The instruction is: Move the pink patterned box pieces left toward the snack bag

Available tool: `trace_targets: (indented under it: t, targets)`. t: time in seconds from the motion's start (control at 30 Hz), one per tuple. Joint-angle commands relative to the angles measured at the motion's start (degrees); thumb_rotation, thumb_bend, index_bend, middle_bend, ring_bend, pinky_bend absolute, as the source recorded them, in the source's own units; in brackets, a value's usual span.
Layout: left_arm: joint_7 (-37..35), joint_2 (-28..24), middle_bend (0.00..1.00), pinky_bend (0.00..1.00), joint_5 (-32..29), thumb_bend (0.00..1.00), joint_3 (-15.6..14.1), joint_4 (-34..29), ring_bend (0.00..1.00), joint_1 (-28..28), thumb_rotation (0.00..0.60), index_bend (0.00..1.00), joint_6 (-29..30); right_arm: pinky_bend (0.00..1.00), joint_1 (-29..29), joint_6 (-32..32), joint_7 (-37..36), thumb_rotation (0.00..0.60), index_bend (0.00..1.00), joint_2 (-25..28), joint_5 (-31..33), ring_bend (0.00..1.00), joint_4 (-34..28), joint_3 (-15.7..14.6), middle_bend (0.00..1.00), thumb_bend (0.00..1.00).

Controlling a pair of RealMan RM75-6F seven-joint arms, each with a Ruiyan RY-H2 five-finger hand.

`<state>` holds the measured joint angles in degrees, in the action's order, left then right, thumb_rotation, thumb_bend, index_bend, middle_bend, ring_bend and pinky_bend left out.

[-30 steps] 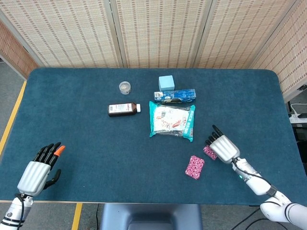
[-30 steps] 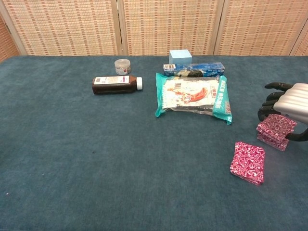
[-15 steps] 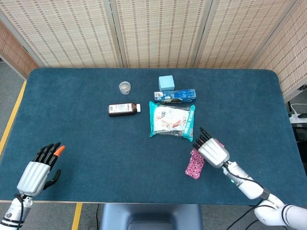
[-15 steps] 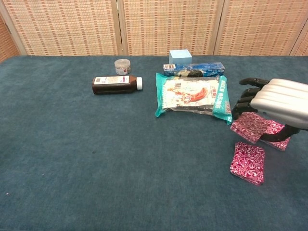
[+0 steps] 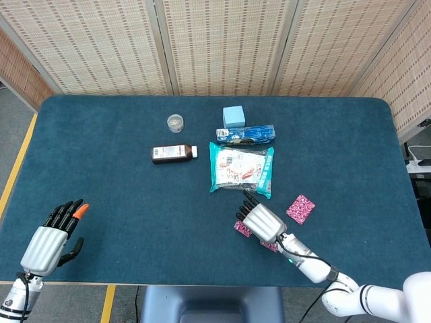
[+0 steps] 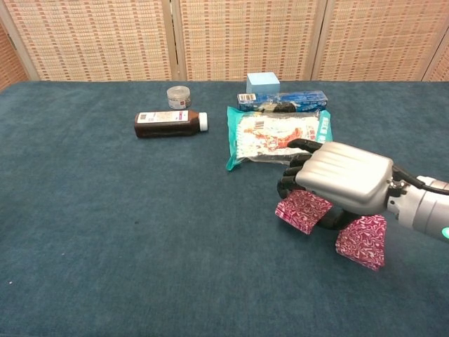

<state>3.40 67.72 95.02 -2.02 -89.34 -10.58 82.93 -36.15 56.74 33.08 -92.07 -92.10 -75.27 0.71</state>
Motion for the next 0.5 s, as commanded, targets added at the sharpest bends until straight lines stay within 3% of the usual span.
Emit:
trace_targets:
  t: [0.03,0.17,0.27,0.5]
  targets:
    - [-0.4,0.1,0.00,0.12,0.1,0.48,-0.1,0.4,0.00,0.0,0.600,0.00,-0.1,0.00,-0.2,-0.1,-0.2,0.600,0.28,-0.2,0.2,0.17,0.1,-0.1,0.31,0.21]
    - [-0.4,0.1,0.00,0.12,-0.1,0.48,0.0,0.4,0.00,-0.1,0.600,0.00,-0.1,0.00,-0.1,-1.5,0.7,0.600,0.03,0.9,2.0,0.08,-1.5,0.0,0.14,0.21]
    - [0.0,0.1,0.00,0.12,-0.4,0.48,0.1,0.2,0.00,-0.1,0.600,0.00,-0.3,0.00,-0.2,-2.5,1.3,0.600,0.00,2.2,3.2,0.07,-3.1,0.0,0.07,0.21]
    - [-0.1,0.0,0.00,0.12,-0.4,0.48,0.1,0.1,0.00,0.0,0.600,0.00,-0.2,0.00,1.2,0.0,0.0,0.600,0.00,6.3,3.2,0.05,-7.1,-0.6,0.06,0.21]
